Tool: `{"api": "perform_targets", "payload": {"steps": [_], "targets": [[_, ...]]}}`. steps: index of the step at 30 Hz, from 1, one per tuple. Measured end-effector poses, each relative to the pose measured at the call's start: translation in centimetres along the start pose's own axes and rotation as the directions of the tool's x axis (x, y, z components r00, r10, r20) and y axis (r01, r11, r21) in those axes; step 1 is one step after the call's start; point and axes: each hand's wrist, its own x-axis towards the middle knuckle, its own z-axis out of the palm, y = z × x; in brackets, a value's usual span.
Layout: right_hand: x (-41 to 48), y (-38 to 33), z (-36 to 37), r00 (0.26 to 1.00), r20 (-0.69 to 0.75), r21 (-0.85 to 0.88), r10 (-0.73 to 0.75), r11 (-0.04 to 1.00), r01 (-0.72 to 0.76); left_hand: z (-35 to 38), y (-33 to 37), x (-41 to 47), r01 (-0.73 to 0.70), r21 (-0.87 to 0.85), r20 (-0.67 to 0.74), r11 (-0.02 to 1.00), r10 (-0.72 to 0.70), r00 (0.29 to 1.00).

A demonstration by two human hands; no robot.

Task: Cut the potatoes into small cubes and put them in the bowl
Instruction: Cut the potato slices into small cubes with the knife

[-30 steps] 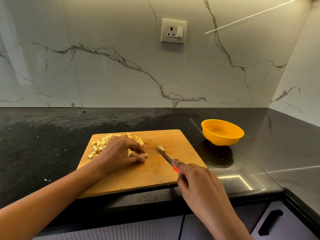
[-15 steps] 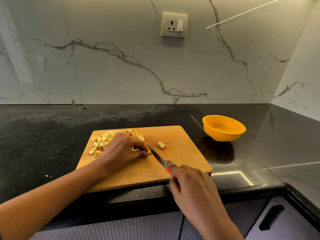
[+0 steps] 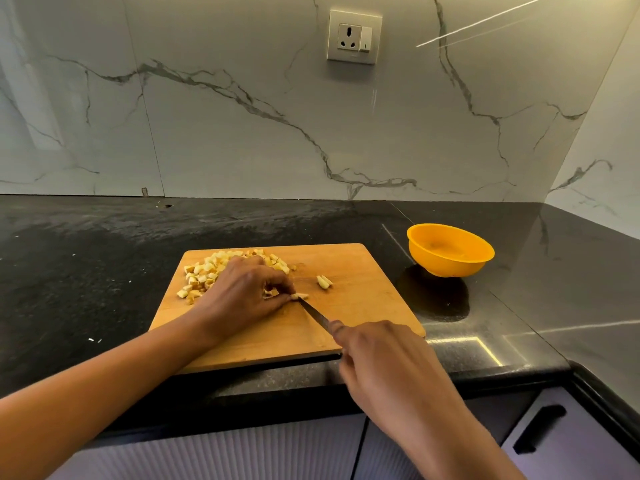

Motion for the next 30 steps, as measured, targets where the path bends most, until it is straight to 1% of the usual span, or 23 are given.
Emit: {"api": "perform_targets", "payload": {"steps": [2,5,10,12,14,19,22,24,26,28,30], "targets": [[-0.8,0.1,-1.0,1.0,0.01,-0.007,-0.012,1.0,0.012,0.0,0.0,0.0,0.002,-0.009,-0.018,1.0,-0.002,1.0],[-1.3,0.1,-1.5,1.0,-0.022,-0.008,0.005,1.0,-0.006,-0.3,0.1,-0.2,0.008,-0.019,-0.068,1.0,-0.009,0.998],[-0.5,1.2,-1.2,0.98,-0.178,0.037,0.091,0.996,-0.086,-1.1,-0.2,-0.6,0.029,-0.043,-0.111,0.999,-0.034,0.993],[0.9,2.1,-0.6,0.959,-0.248,0.081,0.137,0.989,-0.121,-1.2,-0.1,-0.5,0.061,-0.058,-0.116,0.996,-0.068,0.991],[2.9,3.2,0.4,0.94,-0.288,0.124,0.181,0.981,-0.151,-1.4,0.0,-0.5,0.114,-0.071,-0.115,0.991,-0.122,0.986],[7.4,5.2,2.7,0.904,-0.316,0.316,0.289,0.93,-0.186,-1.4,-0.3,-0.3,0.197,-0.059,-0.138,0.979,-0.204,0.969],[7.9,5.7,3.8,0.903,-0.268,0.357,0.337,0.905,-0.232,-1.3,-0.7,-0.3,0.172,-0.071,-0.142,0.983,-0.18,0.973],[7.9,6.0,4.1,0.901,-0.261,0.384,0.347,0.894,-0.233,-1.5,-1.1,-0.3,0.134,-0.05,-0.081,0.99,-0.137,0.987],[7.8,6.2,4.3,0.9,-0.263,0.389,0.347,0.892,-0.231,-1.6,-1.5,0.0,0.11,0.076,0.066,0.991,-0.115,0.991],[7.9,6.2,4.3,0.906,-0.246,0.381,0.345,0.894,-0.237,-1.5,-1.7,0.5,0.085,0.213,0.187,0.973,-0.126,0.974],[7.7,6.3,4.4,0.904,-0.246,0.385,0.35,0.891,-0.24,-1.5,-1.6,1.2,0.078,0.265,0.219,0.961,-0.138,0.966]]}}
